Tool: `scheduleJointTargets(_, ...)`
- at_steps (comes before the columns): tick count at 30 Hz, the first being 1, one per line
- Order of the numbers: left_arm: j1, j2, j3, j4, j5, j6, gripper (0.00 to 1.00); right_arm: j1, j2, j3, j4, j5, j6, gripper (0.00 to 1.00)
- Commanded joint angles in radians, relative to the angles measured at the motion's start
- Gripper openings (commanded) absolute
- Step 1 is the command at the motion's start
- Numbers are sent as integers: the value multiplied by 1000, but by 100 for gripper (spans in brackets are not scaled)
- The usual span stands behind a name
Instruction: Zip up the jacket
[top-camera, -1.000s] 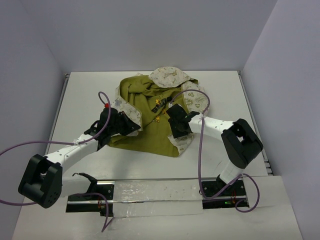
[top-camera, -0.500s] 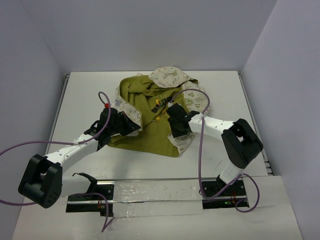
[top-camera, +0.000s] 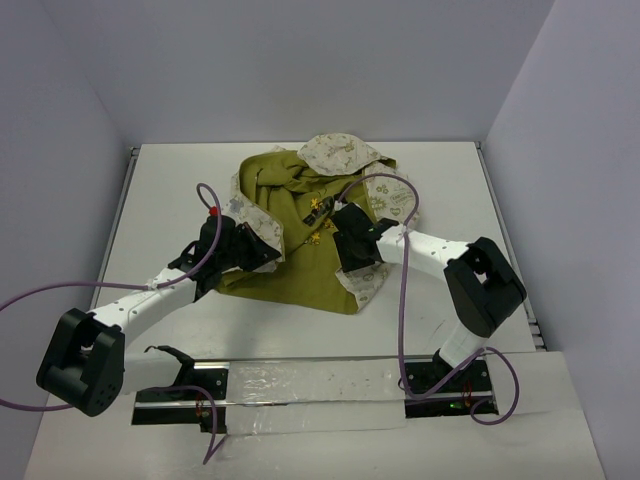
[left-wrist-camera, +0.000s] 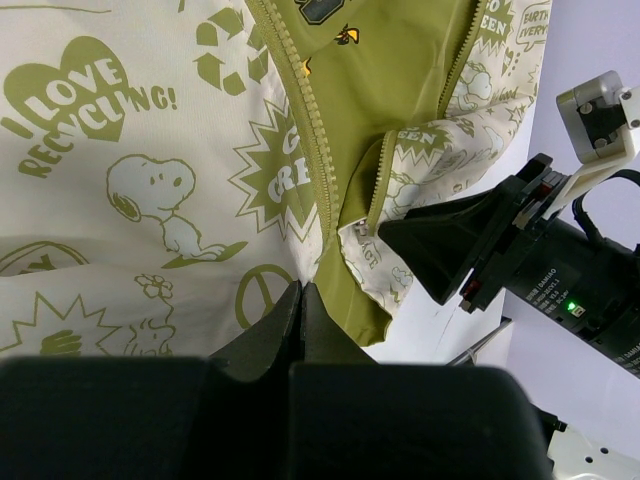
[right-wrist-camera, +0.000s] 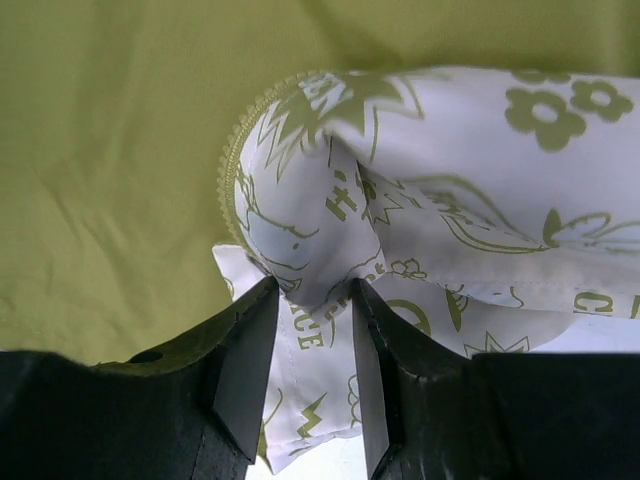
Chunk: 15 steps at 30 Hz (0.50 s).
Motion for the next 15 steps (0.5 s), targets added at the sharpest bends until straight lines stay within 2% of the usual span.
scheduleJointTargets(1, -6, -8, 32, 37, 6, 5, 0, 13, -26, 44, -26, 23, -34, 43)
scheduleJointTargets(8, -4, -5, 31, 42, 9, 2, 0, 15, -11, 52, -32, 16, -66, 46)
scheduleJointTargets(15, -4, -14, 31, 33, 3, 5, 0, 20, 16, 67, -12, -6, -82, 56)
